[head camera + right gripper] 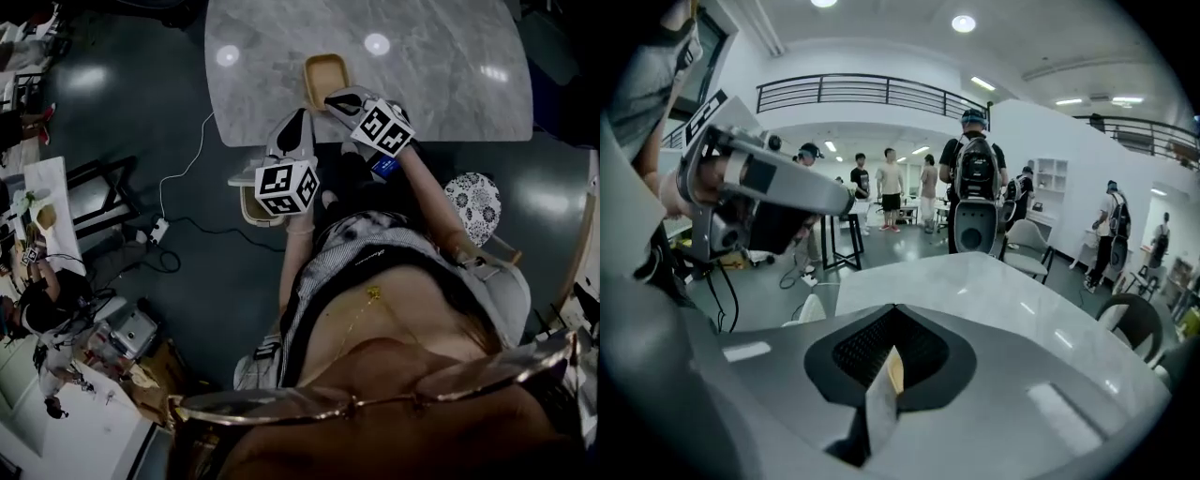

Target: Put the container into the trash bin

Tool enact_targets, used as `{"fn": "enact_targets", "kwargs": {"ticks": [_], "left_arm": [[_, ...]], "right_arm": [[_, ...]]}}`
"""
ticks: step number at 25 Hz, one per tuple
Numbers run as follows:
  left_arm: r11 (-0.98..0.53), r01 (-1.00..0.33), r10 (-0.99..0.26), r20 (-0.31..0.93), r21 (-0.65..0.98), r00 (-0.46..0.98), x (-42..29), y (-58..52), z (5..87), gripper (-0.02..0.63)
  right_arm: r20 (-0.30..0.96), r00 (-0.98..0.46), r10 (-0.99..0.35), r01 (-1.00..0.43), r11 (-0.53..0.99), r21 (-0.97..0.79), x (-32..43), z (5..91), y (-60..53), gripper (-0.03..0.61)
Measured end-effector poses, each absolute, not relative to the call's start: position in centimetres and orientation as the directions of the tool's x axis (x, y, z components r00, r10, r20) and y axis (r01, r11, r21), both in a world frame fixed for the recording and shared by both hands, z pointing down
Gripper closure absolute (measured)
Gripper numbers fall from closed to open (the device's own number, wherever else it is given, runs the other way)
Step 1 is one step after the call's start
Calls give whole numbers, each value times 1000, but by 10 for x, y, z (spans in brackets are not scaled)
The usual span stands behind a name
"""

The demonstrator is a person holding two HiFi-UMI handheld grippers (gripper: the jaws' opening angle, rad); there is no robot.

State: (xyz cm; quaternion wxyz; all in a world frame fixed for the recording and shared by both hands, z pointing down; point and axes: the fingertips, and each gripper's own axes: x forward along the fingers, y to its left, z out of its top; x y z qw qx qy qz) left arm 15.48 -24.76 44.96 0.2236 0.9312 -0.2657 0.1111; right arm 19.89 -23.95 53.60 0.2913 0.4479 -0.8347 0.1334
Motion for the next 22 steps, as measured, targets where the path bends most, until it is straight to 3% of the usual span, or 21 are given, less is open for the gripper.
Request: {"fn": "enact_targets", "kwargs": {"ticks": [6,10,16,22], "left_arm": [[-739,-565,-460,336,368,822,150,-252,456,614],[-720,-586,-476,350,372,807,145,-254,459,614],[-691,-620,-509,359,371,782,136,-251,462,614],[-675,-640,-526,369,368,767,130,-252,464,613]], "right_arm": [[756,-397,-520,-733,675,80,195,598,-243,551],[855,-348,-385,-636,767,87,195,645,-237,463],[924,-273,-266,-516,852,93,197,696,-227,486],[945,-196,-262,-413,896,162,201,717,-229,546]]}}
